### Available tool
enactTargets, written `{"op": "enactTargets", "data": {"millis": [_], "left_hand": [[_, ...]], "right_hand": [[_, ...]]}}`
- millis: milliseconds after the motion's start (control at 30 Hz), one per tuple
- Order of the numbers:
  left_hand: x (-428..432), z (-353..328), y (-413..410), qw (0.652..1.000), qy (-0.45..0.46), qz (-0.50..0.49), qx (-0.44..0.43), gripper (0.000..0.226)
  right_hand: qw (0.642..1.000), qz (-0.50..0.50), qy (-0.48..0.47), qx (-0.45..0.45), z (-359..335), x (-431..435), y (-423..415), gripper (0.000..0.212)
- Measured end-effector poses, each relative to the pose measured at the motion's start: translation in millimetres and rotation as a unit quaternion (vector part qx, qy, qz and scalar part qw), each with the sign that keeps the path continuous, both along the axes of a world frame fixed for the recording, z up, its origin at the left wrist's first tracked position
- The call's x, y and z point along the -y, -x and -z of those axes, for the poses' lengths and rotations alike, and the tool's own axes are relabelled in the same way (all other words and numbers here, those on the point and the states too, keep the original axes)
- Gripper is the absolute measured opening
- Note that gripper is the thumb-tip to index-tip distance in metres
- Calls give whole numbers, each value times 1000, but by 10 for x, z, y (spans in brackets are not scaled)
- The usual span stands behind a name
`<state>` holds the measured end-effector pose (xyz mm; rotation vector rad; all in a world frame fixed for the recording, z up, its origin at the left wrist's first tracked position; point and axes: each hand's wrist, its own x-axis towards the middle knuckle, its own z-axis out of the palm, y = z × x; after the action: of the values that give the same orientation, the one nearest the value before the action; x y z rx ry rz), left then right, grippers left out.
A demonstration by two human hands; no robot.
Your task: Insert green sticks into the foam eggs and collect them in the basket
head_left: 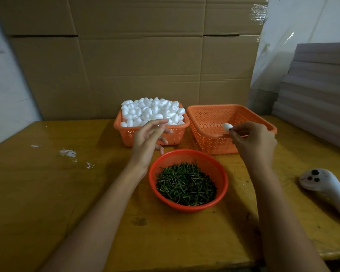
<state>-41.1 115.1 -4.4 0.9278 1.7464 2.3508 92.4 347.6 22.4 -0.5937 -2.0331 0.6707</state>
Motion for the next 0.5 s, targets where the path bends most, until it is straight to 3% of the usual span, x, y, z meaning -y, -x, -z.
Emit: {"op": "enactTargets", "data": {"millis": [367, 500], "left_hand": [[11, -14, 2, 1000, -7, 1, 2, 21], [15, -13, 9, 1000, -8, -1, 1, 21]], "right_hand": [[1000, 15, -21, 13, 35, -53, 45, 11], [1000, 17, -20, -2, 52, -54, 58, 20]]}}
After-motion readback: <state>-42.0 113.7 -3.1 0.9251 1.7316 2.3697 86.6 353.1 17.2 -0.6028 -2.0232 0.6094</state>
